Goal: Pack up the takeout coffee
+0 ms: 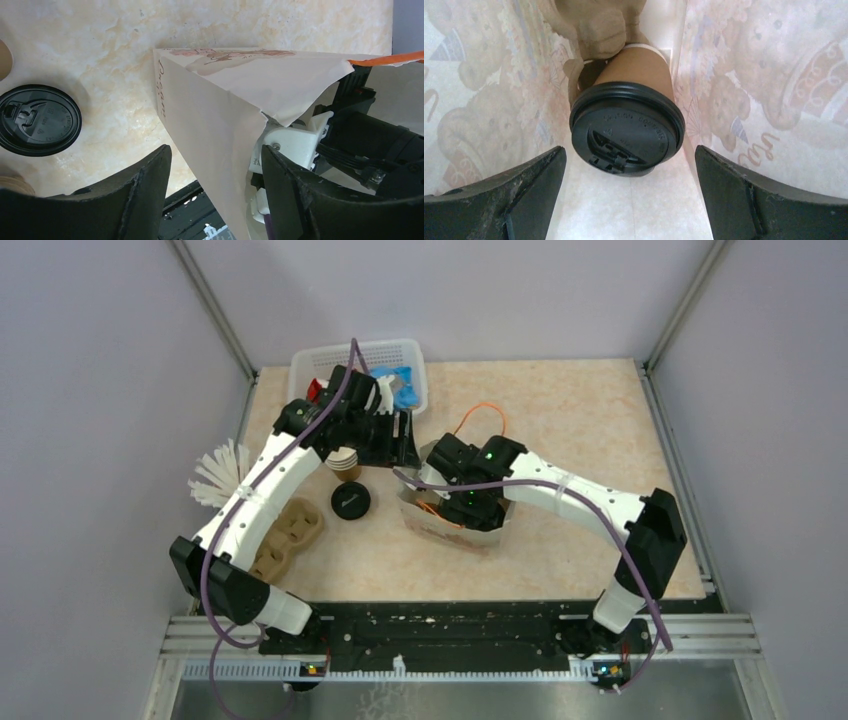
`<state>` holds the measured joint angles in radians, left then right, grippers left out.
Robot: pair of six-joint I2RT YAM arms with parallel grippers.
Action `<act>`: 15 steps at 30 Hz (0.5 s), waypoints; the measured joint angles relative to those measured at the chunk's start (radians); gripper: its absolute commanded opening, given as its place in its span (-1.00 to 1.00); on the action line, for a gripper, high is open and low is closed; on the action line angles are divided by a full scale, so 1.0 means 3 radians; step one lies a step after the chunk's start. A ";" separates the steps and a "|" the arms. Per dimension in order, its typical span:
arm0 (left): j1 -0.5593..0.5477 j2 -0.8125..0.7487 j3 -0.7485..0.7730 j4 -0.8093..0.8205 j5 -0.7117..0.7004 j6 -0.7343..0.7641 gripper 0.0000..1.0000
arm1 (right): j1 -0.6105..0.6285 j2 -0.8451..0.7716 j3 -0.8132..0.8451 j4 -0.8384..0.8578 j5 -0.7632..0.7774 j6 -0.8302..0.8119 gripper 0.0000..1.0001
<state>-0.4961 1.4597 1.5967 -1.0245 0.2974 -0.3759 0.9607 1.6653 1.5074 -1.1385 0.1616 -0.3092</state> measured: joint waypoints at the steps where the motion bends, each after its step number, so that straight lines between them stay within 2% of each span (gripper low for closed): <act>1: 0.0010 0.0000 0.0000 0.0004 -0.0003 0.0000 0.48 | 0.0000 0.0000 0.0017 -0.0028 -0.0004 0.0000 0.97; 15: 0.0020 -0.0081 -0.0011 0.0187 -0.0003 0.0025 0.59 | -0.0048 -0.0078 0.0103 -0.0128 -0.0092 0.0146 0.97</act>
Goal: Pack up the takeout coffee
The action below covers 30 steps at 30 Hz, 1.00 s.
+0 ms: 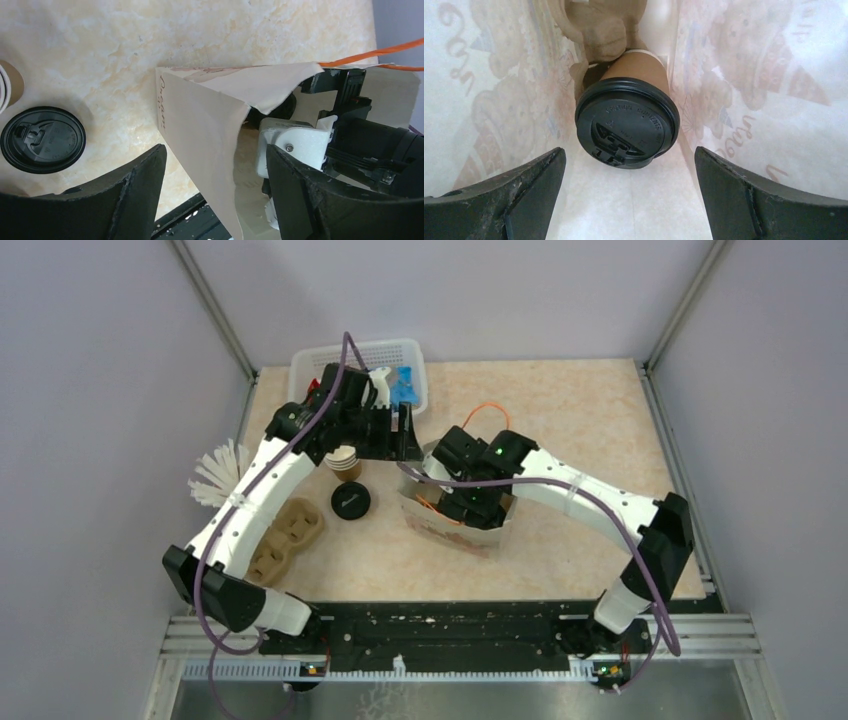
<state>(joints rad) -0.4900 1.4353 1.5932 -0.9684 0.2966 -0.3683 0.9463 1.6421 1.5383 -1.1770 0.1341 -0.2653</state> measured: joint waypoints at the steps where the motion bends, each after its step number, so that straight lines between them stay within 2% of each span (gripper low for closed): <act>1: 0.0001 -0.0032 -0.0006 0.0033 -0.0005 0.0004 0.60 | 0.0000 -0.0023 0.0008 0.0006 -0.0009 0.0009 0.97; 15: 0.0000 -0.0487 -0.0113 0.0376 -0.0184 0.0031 0.76 | -0.0001 -0.0256 0.0251 0.0033 -0.0070 0.0121 0.97; 24: 0.0000 -0.0872 -0.0052 0.0963 -0.0111 0.0088 0.82 | -0.0001 -0.0416 0.0380 0.0106 -0.0069 0.0150 0.97; 30: -0.0003 -0.0802 0.0300 0.1038 -0.0552 0.0053 0.94 | -0.0001 -0.0601 0.0398 0.0303 -0.0103 0.0182 0.97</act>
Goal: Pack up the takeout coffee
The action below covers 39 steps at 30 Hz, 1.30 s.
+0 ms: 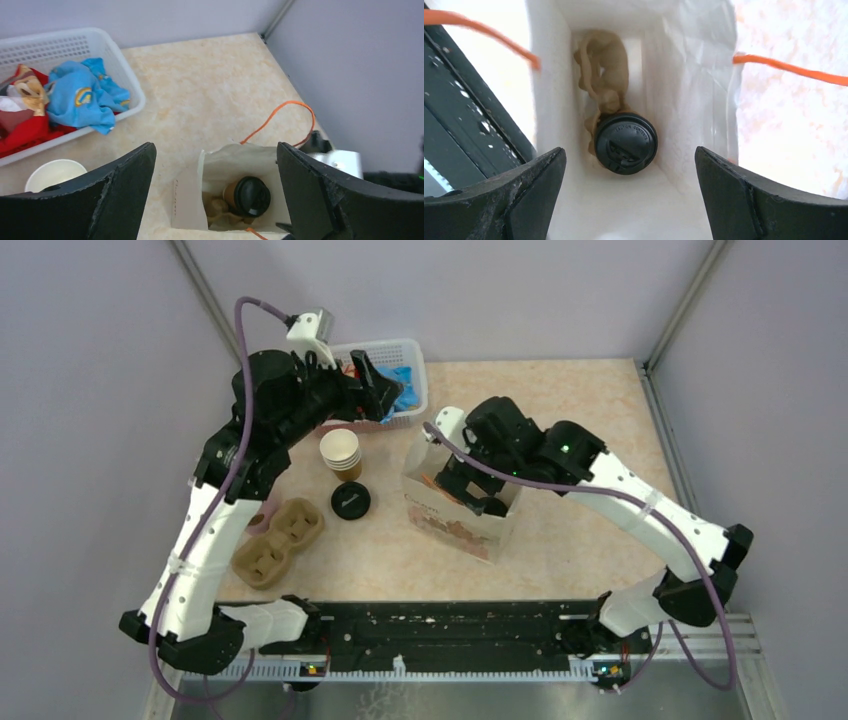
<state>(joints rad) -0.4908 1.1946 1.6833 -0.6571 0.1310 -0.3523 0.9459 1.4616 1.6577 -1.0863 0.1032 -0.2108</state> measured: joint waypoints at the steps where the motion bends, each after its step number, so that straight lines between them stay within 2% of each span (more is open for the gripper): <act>1: 0.0000 0.0018 0.0042 0.0006 -0.0098 -0.0017 0.96 | 0.0000 -0.0070 0.0018 0.0056 -0.0020 0.0000 0.97; 7: 0.0014 0.0148 0.0088 -0.0047 -0.0624 -0.0200 0.98 | 0.0000 -0.0455 0.0155 0.0357 -0.0154 0.0019 0.97; 13: 0.0075 0.0364 0.0086 -0.0235 -0.0778 -0.0346 0.92 | 0.0000 -0.0684 0.0225 0.0727 -0.0098 0.0098 0.88; 17: 0.0259 0.0614 0.0173 -0.0607 -0.0778 -0.0468 0.77 | 0.0000 -0.0673 0.0287 0.0849 0.0453 0.0099 0.91; 21: 0.0665 0.0881 0.0189 -0.0970 -0.0753 -0.0506 0.73 | -0.0045 -0.0646 0.0292 0.0924 0.1150 0.0057 0.94; 25: 0.0958 0.0875 0.0188 -0.1199 -0.0908 -0.0469 0.70 | -0.0381 -0.0594 0.0299 0.0968 0.1504 0.0159 0.95; 32: 0.1436 0.0782 0.0237 -0.1689 -0.1269 -0.0397 0.57 | -0.1016 -0.0706 -0.0106 0.1169 0.1330 0.0367 0.95; 36: 0.1712 0.0782 0.0237 -0.1804 -0.1362 -0.0280 0.23 | -0.1260 -0.0847 -0.0411 0.1307 0.1041 0.0446 0.95; 39: 0.1887 0.0795 0.0238 -0.1854 -0.1391 -0.0184 0.12 | -0.1385 -0.0940 -0.0557 0.1369 0.0853 0.0469 0.95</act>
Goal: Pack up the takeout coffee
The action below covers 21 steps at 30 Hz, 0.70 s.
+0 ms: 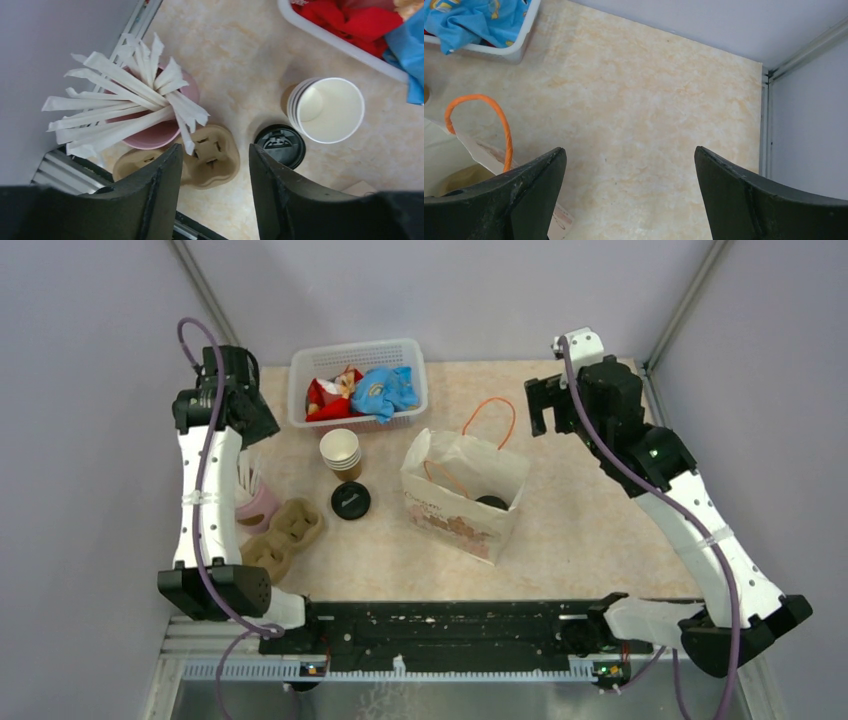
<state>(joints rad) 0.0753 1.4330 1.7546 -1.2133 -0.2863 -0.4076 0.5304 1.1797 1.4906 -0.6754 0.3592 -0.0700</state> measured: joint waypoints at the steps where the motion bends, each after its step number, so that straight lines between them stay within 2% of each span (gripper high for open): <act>1: 0.0053 0.0011 0.0000 -0.0017 -0.0001 0.0051 0.07 | -0.0037 -0.0023 -0.0024 0.0013 -0.0078 0.0004 0.95; 4: 0.0137 0.0084 -0.0001 -0.0023 -0.0008 0.0164 -0.12 | -0.0144 -0.0075 -0.0080 0.0058 -0.0262 0.0009 0.95; 10: 0.0151 0.0370 -0.0003 -0.0027 -0.0053 0.0360 -0.09 | -0.0247 -0.0097 -0.0108 0.0071 -0.0490 0.0009 0.95; 14: 0.0151 0.0456 -0.0050 -0.0036 -0.0060 0.0413 -0.31 | -0.0249 -0.0097 -0.0108 0.0078 -0.0579 0.0009 0.95; 21: 0.0151 0.0468 -0.0127 -0.0041 -0.0074 0.0483 -0.36 | -0.0251 -0.0097 -0.0127 0.0079 -0.0671 0.0008 0.95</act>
<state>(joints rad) 0.1207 1.5734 1.7164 -1.2255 -0.3084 -0.2626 0.4553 1.1507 1.4525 -0.6518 0.1577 -0.0677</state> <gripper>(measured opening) 0.322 0.975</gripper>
